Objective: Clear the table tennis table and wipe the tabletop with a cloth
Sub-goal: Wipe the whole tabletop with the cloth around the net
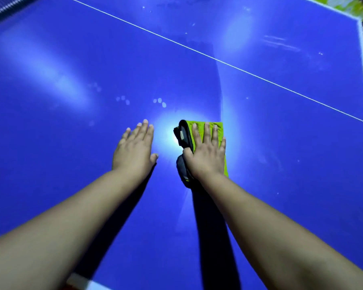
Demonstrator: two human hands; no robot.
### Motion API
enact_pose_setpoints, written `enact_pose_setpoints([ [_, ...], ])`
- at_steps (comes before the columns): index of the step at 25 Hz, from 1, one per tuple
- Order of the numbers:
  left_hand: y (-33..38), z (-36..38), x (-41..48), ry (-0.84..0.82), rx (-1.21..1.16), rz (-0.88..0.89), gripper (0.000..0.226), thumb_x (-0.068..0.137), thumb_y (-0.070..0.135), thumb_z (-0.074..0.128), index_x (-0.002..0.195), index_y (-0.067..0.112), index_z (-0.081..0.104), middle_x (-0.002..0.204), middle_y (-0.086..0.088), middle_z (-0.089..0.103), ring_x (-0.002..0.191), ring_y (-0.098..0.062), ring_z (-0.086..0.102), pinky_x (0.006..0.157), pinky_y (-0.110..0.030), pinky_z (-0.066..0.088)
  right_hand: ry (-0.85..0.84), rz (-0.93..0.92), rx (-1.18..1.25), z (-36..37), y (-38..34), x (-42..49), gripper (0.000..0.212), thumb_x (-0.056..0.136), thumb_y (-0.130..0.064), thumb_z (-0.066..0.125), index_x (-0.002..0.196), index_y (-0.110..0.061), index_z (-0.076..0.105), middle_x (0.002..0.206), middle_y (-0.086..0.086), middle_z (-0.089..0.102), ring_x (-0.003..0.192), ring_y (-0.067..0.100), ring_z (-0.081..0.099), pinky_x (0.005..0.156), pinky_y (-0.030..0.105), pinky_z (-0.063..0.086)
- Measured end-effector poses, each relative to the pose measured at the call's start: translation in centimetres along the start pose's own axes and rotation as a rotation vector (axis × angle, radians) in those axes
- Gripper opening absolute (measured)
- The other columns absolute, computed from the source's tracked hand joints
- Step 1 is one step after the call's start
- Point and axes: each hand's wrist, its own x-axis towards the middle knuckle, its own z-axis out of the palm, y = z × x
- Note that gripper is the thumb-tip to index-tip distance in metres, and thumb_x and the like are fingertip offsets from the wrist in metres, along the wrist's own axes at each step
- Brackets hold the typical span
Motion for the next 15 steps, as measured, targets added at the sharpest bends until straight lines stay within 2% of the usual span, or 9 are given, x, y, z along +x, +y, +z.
enact_pose_setpoints([
  [8,-4.0,1.0,-14.7,-0.024,0.017,0.032,0.072,0.095,0.031,0.042,0.149,0.011,-0.001,0.158,-0.005,-0.005,0.145,-0.015,-0.006,0.115,-0.031,-0.007,-0.073,0.066,-0.037,3.3,-4.0,-18.0,0.081,0.077,-0.049,0.018,0.153,-0.031,-0.003,0.161,0.005,-0.010,0.147,0.027,-0.015,0.117,0.051,-0.010],
  [10,-4.5,1.2,-16.8,-0.036,-0.029,0.000,0.071,0.095,0.029,0.043,0.149,0.012,0.001,0.158,-0.004,-0.004,0.145,-0.015,-0.006,0.115,-0.030,-0.006,-0.058,0.073,-0.029,4.2,-4.9,-21.2,0.083,0.074,-0.050,0.017,0.154,-0.028,0.007,0.161,0.008,0.000,0.148,0.029,-0.007,0.116,0.052,-0.007],
  [13,-4.8,1.5,-19.5,-0.068,-0.068,-0.018,0.070,0.095,0.028,0.043,0.150,0.012,0.001,0.158,-0.004,-0.004,0.145,-0.014,-0.006,0.115,-0.029,-0.006,-0.007,0.102,-0.006,5.1,-6.4,-25.9,0.081,0.070,-0.048,0.034,0.147,-0.022,0.037,0.154,0.014,0.030,0.144,0.034,0.023,0.111,0.056,0.012],
  [15,-4.4,1.7,-20.3,-0.089,-0.075,-0.002,0.070,0.095,0.028,0.043,0.149,0.012,0.001,0.158,-0.004,-0.004,0.145,-0.014,-0.005,0.115,-0.030,-0.006,-0.031,0.102,0.013,5.7,-7.0,-28.9,0.081,0.068,-0.047,0.038,0.144,-0.020,0.043,0.151,0.015,0.036,0.141,0.035,0.028,0.108,0.058,0.018],
])
